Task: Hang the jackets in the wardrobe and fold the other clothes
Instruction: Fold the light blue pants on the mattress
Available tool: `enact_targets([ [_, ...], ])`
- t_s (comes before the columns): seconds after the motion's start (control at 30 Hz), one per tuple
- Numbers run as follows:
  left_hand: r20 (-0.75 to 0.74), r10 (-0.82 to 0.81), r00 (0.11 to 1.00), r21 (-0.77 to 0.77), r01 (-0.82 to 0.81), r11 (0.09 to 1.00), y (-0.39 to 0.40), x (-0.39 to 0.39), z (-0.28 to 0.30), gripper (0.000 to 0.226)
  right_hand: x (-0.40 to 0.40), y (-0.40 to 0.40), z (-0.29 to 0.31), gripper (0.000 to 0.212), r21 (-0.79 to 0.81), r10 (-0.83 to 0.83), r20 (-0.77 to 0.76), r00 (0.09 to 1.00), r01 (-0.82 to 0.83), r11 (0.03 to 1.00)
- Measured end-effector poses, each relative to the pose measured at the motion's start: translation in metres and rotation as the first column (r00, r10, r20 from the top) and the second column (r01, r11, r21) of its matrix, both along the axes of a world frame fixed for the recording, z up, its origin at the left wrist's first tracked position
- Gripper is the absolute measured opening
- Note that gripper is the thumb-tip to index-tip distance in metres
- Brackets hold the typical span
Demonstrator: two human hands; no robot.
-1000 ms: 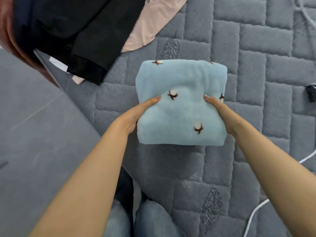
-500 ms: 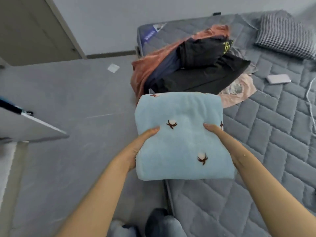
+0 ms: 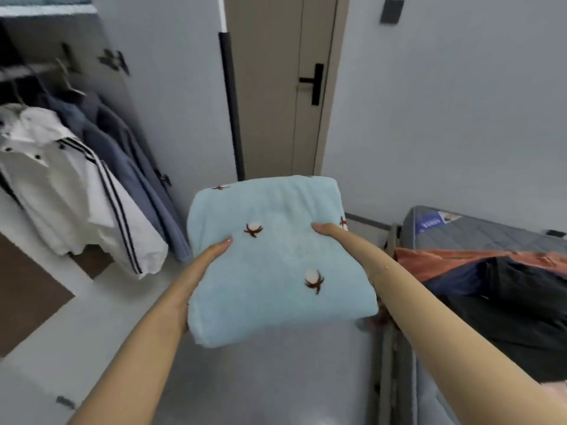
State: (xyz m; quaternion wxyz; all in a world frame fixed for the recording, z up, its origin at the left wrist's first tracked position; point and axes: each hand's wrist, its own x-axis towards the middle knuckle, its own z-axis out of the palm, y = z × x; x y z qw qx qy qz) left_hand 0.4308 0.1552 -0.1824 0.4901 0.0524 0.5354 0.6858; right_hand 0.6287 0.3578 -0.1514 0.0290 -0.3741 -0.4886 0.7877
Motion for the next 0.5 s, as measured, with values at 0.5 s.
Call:
enact_targets([
  [0.5, -0.272, 0.667, 0.694, 0.260, -0.614, 0.745, -0.158, -0.213, 0.179, 0.040, -0.406, -0.076, 0.171, 0.044, 0.242, 0.702, -0.233, 0.673, -0.659, 0.712],
])
